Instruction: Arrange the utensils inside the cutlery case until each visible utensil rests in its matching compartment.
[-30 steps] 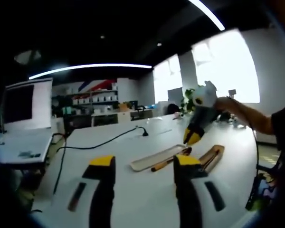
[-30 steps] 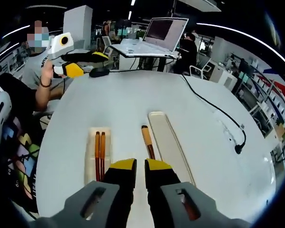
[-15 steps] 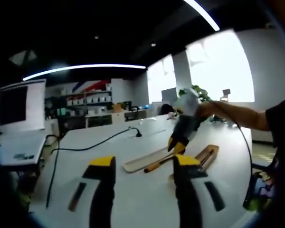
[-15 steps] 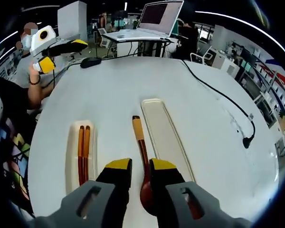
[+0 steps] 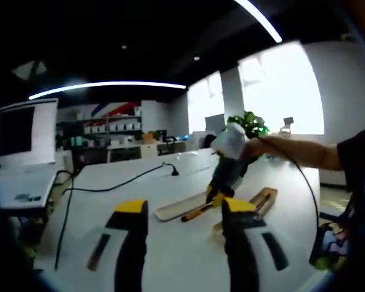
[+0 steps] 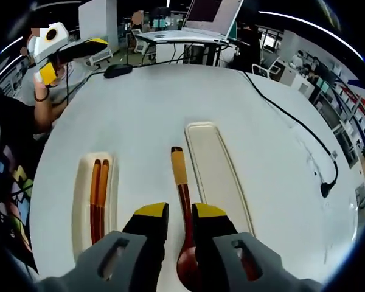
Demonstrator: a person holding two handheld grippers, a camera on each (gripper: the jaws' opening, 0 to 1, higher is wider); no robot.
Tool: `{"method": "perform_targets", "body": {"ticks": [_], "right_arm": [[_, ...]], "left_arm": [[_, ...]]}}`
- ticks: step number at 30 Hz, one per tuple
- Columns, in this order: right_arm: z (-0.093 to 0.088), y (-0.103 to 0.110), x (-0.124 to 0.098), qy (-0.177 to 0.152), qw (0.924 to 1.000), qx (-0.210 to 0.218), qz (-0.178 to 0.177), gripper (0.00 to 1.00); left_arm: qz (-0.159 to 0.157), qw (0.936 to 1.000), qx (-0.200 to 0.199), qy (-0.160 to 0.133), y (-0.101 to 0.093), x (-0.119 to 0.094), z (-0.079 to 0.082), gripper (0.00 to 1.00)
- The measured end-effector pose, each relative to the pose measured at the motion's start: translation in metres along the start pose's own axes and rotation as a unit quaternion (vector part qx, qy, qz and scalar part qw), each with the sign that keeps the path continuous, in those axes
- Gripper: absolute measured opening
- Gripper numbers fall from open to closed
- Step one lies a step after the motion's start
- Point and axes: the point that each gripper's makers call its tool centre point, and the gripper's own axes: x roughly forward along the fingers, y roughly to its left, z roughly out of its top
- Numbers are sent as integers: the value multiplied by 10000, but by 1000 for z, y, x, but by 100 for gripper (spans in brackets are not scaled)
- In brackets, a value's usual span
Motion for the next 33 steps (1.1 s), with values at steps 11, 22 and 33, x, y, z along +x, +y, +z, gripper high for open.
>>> {"method": "perform_targets", "body": {"ticks": [11, 22, 33], "right_arm": [[-10, -4, 7, 179, 9998, 113, 25, 15], [-7, -2, 10, 57, 9996, 238, 168, 14], [-5, 3, 10, -106, 9996, 148, 226, 6]], "left_arm": [[-14, 10000, -2, -11, 0, -1, 1, 51], [-28, 10000, -24, -13, -1, 0, 0, 50], [12, 10000, -54, -6, 3, 0, -1, 49]]}}
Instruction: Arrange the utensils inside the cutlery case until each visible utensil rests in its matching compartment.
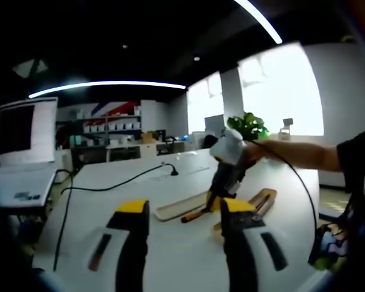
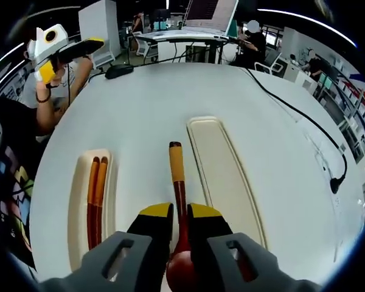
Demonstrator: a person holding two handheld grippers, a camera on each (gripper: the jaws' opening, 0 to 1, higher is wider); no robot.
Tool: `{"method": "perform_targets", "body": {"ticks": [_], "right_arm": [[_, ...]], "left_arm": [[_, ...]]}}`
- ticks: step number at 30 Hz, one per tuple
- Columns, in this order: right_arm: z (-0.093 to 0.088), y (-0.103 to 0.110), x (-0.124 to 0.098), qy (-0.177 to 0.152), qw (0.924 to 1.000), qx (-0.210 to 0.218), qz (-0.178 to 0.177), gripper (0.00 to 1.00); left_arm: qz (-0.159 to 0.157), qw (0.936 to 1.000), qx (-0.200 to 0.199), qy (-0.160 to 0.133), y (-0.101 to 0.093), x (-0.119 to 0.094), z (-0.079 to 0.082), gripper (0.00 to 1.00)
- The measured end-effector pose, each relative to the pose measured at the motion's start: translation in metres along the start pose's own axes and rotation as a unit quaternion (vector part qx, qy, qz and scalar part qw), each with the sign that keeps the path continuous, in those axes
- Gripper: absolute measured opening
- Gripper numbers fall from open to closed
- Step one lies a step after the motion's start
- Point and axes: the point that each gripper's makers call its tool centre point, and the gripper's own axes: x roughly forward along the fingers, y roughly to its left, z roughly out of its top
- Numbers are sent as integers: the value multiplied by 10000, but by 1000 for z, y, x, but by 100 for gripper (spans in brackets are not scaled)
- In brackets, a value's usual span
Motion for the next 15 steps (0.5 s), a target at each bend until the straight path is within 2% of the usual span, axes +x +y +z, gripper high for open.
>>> {"method": "perform_targets", "body": {"ticks": [4, 11, 15], "right_arm": [[1, 0, 0, -33, 10000, 69, -30, 5], [1, 1, 0, 39, 9998, -190, -82, 4], [0, 3, -1, 64, 9999, -135, -72, 4]], "left_arm": [[37, 10000, -6, 26, 3, 0, -1, 49], [29, 10000, -10, 8, 2, -1, 0, 49], [42, 10000, -23, 10, 3, 0, -1, 49]]}}
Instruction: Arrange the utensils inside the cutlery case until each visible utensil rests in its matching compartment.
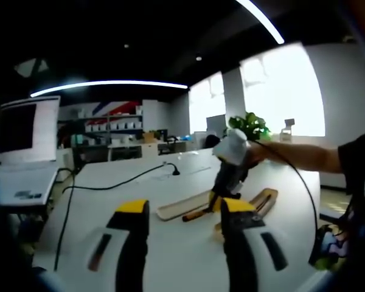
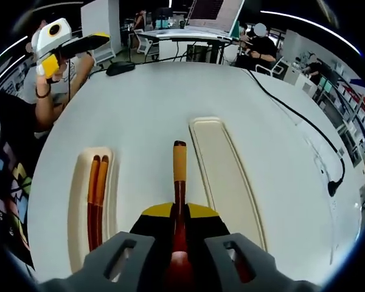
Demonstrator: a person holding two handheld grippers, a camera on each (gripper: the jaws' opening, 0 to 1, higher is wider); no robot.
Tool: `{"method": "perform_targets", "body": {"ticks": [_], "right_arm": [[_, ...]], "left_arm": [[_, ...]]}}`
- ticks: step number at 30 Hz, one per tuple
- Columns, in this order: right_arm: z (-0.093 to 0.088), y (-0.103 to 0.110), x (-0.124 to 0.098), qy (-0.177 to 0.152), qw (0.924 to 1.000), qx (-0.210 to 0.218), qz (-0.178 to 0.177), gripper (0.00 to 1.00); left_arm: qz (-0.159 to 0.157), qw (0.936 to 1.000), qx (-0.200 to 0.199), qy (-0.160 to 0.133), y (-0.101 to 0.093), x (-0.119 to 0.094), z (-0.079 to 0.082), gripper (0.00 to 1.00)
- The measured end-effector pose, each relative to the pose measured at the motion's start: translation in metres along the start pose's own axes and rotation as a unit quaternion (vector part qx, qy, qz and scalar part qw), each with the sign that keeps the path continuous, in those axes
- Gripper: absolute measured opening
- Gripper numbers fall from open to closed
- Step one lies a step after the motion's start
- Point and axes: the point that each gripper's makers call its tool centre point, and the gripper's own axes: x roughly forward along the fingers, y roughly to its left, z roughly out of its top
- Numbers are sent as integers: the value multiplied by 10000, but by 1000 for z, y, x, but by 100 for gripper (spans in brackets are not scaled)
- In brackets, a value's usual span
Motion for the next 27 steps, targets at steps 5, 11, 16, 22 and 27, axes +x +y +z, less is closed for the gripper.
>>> {"method": "perform_targets", "body": {"ticks": [5, 11, 16, 22, 27], "right_arm": [[0, 0, 0, -15, 10000, -41, -2, 4], [0, 1, -7, 57, 10000, -74, -26, 4], [7, 4, -17, 33, 9998, -160, -63, 4], [18, 12, -39, -47, 9993, -332, -145, 4], [27, 24, -54, -202, 9988, -408, -160, 4]], "left_arm": [[-19, 10000, -40, 14, -2, 1, -1, 50], [-46, 10000, -15, 23, -4, 1, -1, 49], [-25, 10000, -27, 34, -3, 0, -2, 49], [-9, 10000, -43, 3, -2, -2, 0, 49], [6, 10000, -20, -40, -2, -3, 2, 49]]}}
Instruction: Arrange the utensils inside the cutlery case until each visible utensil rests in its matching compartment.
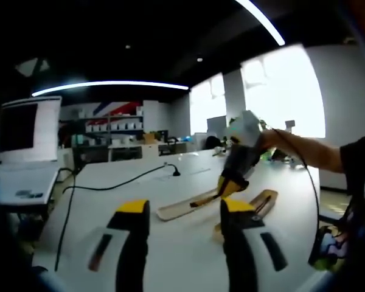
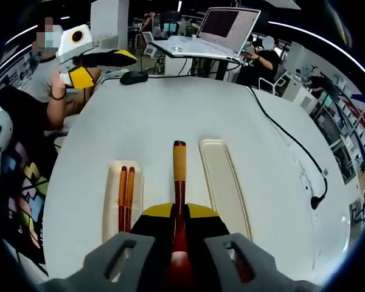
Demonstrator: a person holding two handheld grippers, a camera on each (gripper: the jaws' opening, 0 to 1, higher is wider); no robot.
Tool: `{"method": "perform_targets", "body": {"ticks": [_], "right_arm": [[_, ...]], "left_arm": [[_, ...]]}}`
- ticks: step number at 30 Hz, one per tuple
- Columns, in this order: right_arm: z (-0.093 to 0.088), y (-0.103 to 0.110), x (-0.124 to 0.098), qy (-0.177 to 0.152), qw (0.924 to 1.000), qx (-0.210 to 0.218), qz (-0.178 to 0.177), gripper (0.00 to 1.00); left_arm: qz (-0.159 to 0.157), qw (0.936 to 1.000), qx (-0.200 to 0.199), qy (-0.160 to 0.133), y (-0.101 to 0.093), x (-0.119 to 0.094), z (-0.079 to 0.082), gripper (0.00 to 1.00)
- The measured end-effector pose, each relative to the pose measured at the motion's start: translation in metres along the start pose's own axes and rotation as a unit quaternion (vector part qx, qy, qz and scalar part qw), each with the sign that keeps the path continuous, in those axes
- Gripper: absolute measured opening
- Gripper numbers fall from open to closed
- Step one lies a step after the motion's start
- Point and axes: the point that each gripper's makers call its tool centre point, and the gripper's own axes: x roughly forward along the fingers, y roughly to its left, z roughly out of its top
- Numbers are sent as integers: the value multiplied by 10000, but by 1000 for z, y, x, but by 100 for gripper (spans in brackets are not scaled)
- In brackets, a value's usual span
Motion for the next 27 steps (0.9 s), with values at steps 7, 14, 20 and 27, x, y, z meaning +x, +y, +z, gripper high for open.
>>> {"method": "perform_targets", "body": {"ticks": [7, 14, 20, 27], "right_arm": [[3, 17, -16, -80, 9999, -39, -59, 4], [-3, 31, -21, -60, 9999, -121, -75, 4], [-9, 43, -22, -37, 9997, -220, -25, 4], [-16, 52, -19, 12, 9996, -255, 82, 4]], "left_arm": [[-155, 9998, 50, -74, -7, 0, 2, 52], [-55, 9988, 446, -172, -8, 0, 8, 80], [-25, 9982, 546, -226, -9, 0, 11, 95], [96, 9979, 615, -172, -5, 0, 9, 100]]}}
